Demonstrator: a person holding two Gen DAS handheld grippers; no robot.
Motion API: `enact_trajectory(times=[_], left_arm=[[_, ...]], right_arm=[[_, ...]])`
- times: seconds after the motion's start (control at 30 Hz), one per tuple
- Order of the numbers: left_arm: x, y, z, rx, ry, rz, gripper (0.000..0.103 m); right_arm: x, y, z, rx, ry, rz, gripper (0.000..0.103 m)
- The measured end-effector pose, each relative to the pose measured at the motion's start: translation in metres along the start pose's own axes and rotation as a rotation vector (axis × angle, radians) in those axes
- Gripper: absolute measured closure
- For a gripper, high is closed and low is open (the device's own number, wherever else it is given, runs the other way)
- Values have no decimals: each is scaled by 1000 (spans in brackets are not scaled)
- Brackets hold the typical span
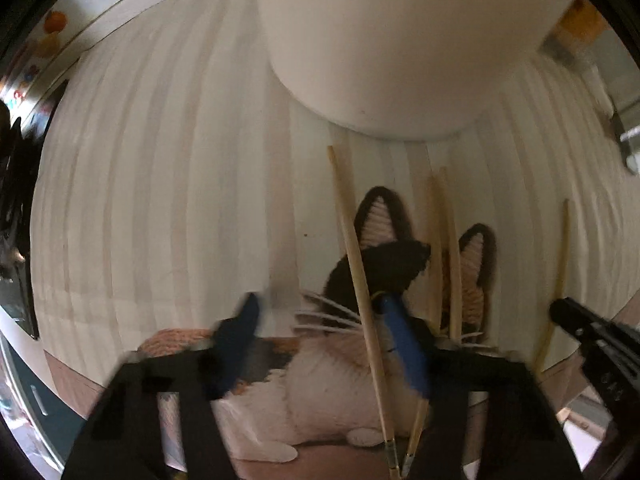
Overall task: Organize utensils
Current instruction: 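Close the left tool on a chopstick on the mat while the right tool grasps another, then carry the left tool's chopstick into the holder while the right tool inserts its chopstick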
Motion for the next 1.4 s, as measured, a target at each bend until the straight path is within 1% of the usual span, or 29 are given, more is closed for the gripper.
enact_trajectory(times=[0.03,0.07,0.1,0.17,0.33,0.37,0.43,0.5,0.6,0.73,0.8,0.87,1.0,1.17,1.23,1.33,1.4], left_arm=[[0,2,-1,6,9,3,63],[-1,4,-2,4,16,16,69],[-1,6,-2,5,16,29,81],[-5,6,-2,25,14,52,94],[-21,-18,-3,53,-13,28,98],[-25,-23,-4,54,-18,17,98],[-32,-29,-2,62,-27,12,98],[-33,-30,-3,60,-16,11,98],[-39,-36,-4,69,-18,17,98],[-44,-33,-5,75,-19,23,97],[-36,-32,-1,76,-21,18,97],[-34,-30,-2,78,-20,16,97],[-30,-34,-3,75,-23,9,97],[-24,-35,-6,75,-22,13,97],[-24,-35,-6,77,-19,14,99],[-25,-34,-7,83,-3,17,99],[-25,-35,-9,106,18,32,99]], right_arm=[[0,5,1,8,-1,13,94],[-1,11,3,12,-4,24,94],[-2,14,4,18,-5,30,94],[-6,19,6,11,-4,29,94],[-7,11,13,-40,0,1,94],[-8,2,14,-37,1,-6,95],[-14,-6,19,5,-20,-24,96],[-18,-15,23,30,-48,-61,96],[-24,-24,28,-16,-53,-156,96],[-26,-32,30,-36,-74,-180,95],[-28,-37,33,-46,-102,-183,95],[-18,-49,33,-49,-115,-183,95],[-14,-42,38,-60,-99,-197,95],[-23,-47,43,-66,-99,-208,86],[-8,-54,35,-72,-96,-213,86],[-9,-58,39,-75,-86,-216,86],[-11,-60,38,-77,-76,-212,89]])
Point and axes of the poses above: each gripper's, at about its wrist camera, not at the fingertips, and z roughly the way its jaws point, y to its right, x to its top, the point moved 6 cm from there along z, roughly the way its jaws point, and after that the axes turned 9 degrees about y, right-handed, at the moved point
